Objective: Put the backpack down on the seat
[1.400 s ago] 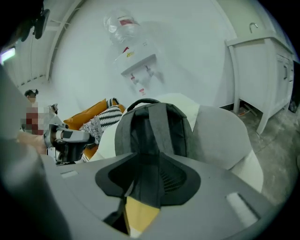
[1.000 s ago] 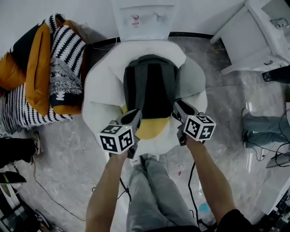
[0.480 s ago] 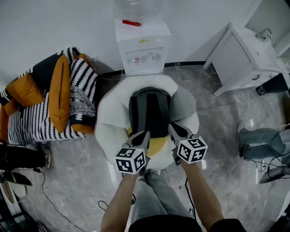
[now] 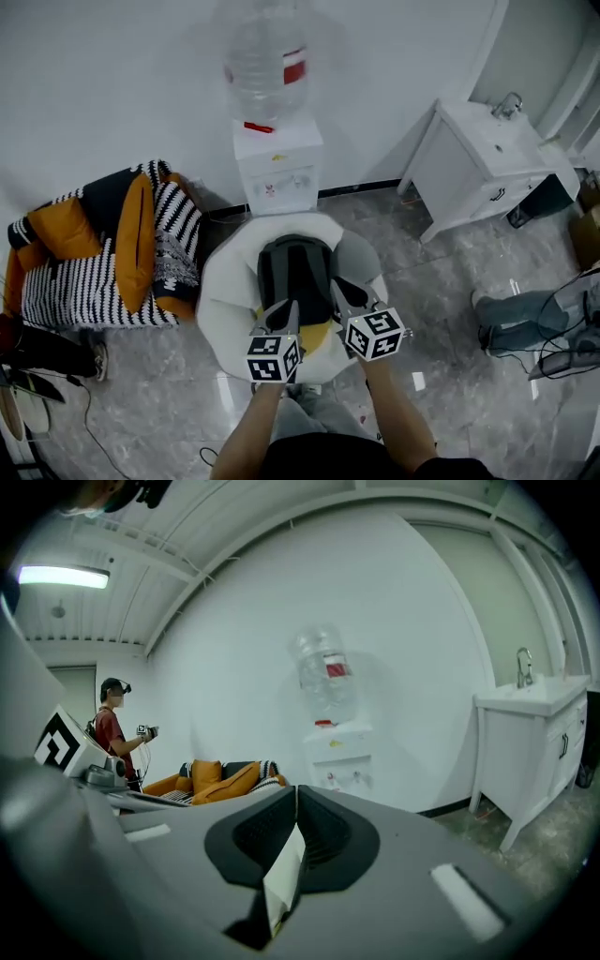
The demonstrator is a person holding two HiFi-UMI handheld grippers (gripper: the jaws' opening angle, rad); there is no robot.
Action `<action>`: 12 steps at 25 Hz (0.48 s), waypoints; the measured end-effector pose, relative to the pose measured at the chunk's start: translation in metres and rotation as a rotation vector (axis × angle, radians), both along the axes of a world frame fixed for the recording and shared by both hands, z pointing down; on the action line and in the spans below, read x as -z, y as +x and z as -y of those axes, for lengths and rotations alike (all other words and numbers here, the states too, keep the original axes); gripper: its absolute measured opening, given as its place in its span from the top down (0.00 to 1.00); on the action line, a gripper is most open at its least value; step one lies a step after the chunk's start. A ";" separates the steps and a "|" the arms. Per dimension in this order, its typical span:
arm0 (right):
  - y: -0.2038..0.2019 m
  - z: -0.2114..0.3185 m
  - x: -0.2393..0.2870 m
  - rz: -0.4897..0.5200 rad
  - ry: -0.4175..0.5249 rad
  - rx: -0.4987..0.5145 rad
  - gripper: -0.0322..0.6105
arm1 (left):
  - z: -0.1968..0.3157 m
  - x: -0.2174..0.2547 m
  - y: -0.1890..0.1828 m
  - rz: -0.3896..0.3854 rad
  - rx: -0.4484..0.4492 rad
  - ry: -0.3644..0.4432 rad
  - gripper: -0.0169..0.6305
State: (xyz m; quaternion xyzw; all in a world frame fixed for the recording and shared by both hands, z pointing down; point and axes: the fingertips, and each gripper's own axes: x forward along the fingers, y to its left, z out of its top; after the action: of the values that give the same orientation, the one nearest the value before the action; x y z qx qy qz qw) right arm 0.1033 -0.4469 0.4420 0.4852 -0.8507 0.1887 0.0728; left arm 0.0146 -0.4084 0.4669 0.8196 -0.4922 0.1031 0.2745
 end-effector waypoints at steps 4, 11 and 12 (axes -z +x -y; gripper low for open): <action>-0.005 -0.006 0.052 -0.016 0.122 0.020 0.94 | 0.004 0.050 0.007 -0.006 0.013 0.107 0.98; -0.027 -0.021 0.128 -0.018 0.290 0.070 0.94 | 0.013 0.131 0.003 0.020 0.097 0.319 0.98; -0.029 -0.024 0.135 -0.019 0.299 0.076 0.94 | 0.011 0.140 0.003 0.029 0.099 0.343 0.98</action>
State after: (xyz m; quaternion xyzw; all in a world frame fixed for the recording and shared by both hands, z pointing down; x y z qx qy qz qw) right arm 0.0745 -0.4228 0.3074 0.4598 -0.8863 0.0524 0.0150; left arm 0.0172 -0.4194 0.3264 0.8274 -0.5465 0.0160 0.1283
